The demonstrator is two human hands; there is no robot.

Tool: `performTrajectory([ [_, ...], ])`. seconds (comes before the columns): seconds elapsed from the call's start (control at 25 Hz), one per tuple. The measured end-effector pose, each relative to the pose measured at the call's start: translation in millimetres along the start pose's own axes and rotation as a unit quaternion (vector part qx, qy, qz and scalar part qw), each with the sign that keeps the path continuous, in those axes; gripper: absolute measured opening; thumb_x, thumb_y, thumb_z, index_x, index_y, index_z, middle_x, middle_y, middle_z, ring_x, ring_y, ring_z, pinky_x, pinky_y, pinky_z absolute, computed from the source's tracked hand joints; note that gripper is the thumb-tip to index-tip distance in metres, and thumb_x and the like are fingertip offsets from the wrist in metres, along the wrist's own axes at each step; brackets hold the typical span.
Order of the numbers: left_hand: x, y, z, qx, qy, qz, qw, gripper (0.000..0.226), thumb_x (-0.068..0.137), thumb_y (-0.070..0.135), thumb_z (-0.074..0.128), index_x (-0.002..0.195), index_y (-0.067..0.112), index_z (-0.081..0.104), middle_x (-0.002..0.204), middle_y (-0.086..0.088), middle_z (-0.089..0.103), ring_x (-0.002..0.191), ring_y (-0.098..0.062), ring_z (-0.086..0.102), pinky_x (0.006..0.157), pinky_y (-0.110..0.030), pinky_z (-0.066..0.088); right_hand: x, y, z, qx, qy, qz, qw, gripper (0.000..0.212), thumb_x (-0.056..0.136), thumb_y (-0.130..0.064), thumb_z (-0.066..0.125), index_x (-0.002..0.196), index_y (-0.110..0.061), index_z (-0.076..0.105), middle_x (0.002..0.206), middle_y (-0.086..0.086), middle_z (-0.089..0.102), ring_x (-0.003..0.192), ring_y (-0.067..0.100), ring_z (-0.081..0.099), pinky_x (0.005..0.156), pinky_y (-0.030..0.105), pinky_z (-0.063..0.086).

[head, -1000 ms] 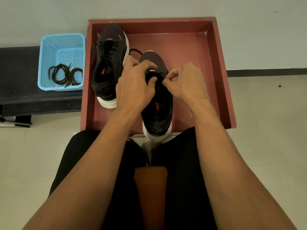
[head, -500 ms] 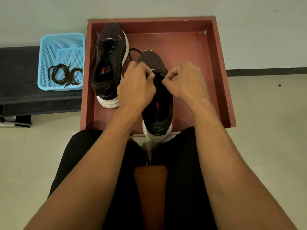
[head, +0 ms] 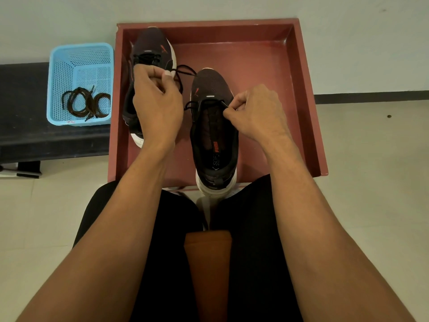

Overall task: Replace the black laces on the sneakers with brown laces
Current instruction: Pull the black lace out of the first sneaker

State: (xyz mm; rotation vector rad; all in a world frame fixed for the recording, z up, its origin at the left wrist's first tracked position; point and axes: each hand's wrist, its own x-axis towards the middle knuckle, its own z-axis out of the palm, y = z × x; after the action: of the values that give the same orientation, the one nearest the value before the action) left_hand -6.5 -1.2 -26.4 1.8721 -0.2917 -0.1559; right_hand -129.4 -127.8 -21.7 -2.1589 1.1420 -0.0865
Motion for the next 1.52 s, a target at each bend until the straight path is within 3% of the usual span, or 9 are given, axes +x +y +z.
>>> performTrajectory([
  [0.2,-5,3,-1,-0.013,-0.086,-0.034,0.996,0.022,0.104,0.019,0.058,0.125,0.022,0.05,0.117,0.008,0.071,0.071,-0.013,0.072,0.059,-0.028,0.056,0,-2,-1,0.004,-0.004,0.0,1.0,0.009,0.085,-0.033,0.079,0.077,-0.032,0.075,0.068,-0.013,0.068,0.068,0.007,0.069,0.071,0.035,0.064],
  [0.32,-9,1,-3,0.135,-0.112,0.025,0.984,0.024,0.096,0.04,0.066,0.115,0.029,0.058,0.104,0.01,0.067,0.084,-0.012,0.07,0.075,-0.036,0.06,0,-2,0,0.014,-0.002,-0.013,1.0,0.011,0.083,-0.033,0.081,0.086,-0.035,0.071,0.078,-0.014,0.069,0.075,0.004,0.069,0.07,0.03,0.06],
  [0.48,-23,-2,-5,0.274,-0.142,0.021,0.951,0.035,0.085,0.056,0.073,0.1,0.027,0.065,0.082,0.01,0.066,0.079,-0.009,0.066,0.069,-0.031,0.053,4,-7,9,-0.003,-0.011,-0.088,0.996,0.027,0.087,-0.024,0.075,0.108,-0.04,0.076,0.084,-0.016,0.06,0.072,0.001,0.058,0.061,0.019,0.043],
  [0.6,-25,-4,-6,0.322,-0.141,0.009,0.936,0.036,0.086,0.056,0.072,0.106,0.026,0.072,0.087,0.007,0.072,0.088,-0.019,0.071,0.076,-0.04,0.061,7,-14,21,-0.021,-0.001,-0.11,0.994,0.023,0.092,-0.028,0.075,0.111,-0.041,0.078,0.101,-0.011,0.064,0.09,0.008,0.063,0.072,0.024,0.052],
  [0.72,-25,-3,-8,0.306,-0.134,0.006,0.943,0.027,0.09,0.048,0.071,0.102,0.026,0.079,0.089,0.002,0.075,0.087,-0.022,0.074,0.076,-0.042,0.064,4,-19,30,-0.043,0.024,-0.122,0.991,0.02,0.089,-0.038,0.079,0.109,-0.042,0.078,0.112,-0.006,0.067,0.103,0.014,0.067,0.081,0.035,0.06],
  [0.88,-25,-1,-11,0.285,-0.133,0.002,0.949,0.02,0.094,0.039,0.071,0.103,0.026,0.081,0.091,0.003,0.076,0.089,-0.022,0.074,0.076,-0.038,0.061,-1,-26,30,-0.075,0.06,-0.099,0.99,0.014,0.089,-0.042,0.081,0.102,-0.04,0.077,0.114,-0.007,0.064,0.106,0.015,0.065,0.07,0.03,0.045],
  [1.32,-19,-5,-14,0.275,-0.122,0.003,0.954,0.018,0.093,0.037,0.071,0.099,0.025,0.082,0.086,0.004,0.075,0.086,-0.02,0.074,0.073,-0.033,0.059,5,-8,-3,-0.028,0.125,0.012,0.992,0.01,0.099,-0.027,0.069,0.094,-0.031,0.061,0.098,-0.01,0.066,0.074,-0.002,0.057,0.065,0.015,0.046],
  [1.44,-19,-5,-12,0.276,-0.127,0.005,0.953,0.017,0.093,0.038,0.072,0.098,0.024,0.082,0.082,0.009,0.068,0.085,-0.018,0.073,0.072,-0.032,0.059,5,-8,2,-0.031,0.111,-0.041,0.993,0.018,0.094,-0.031,0.073,0.11,-0.036,0.067,0.117,-0.001,0.061,0.105,0.016,0.064,0.089,0.034,0.057],
  [1.52,-20,-4,-12,0.276,-0.131,0.005,0.952,0.017,0.093,0.038,0.072,0.098,0.025,0.082,0.081,0.009,0.069,0.085,-0.018,0.073,0.073,-0.033,0.06,4,-17,11,-0.044,0.065,-0.11,0.991,0.028,0.09,-0.034,0.077,0.117,-0.04,0.072,0.116,-0.004,0.051,0.112,0.016,0.056,0.088,0.031,0.054],
])
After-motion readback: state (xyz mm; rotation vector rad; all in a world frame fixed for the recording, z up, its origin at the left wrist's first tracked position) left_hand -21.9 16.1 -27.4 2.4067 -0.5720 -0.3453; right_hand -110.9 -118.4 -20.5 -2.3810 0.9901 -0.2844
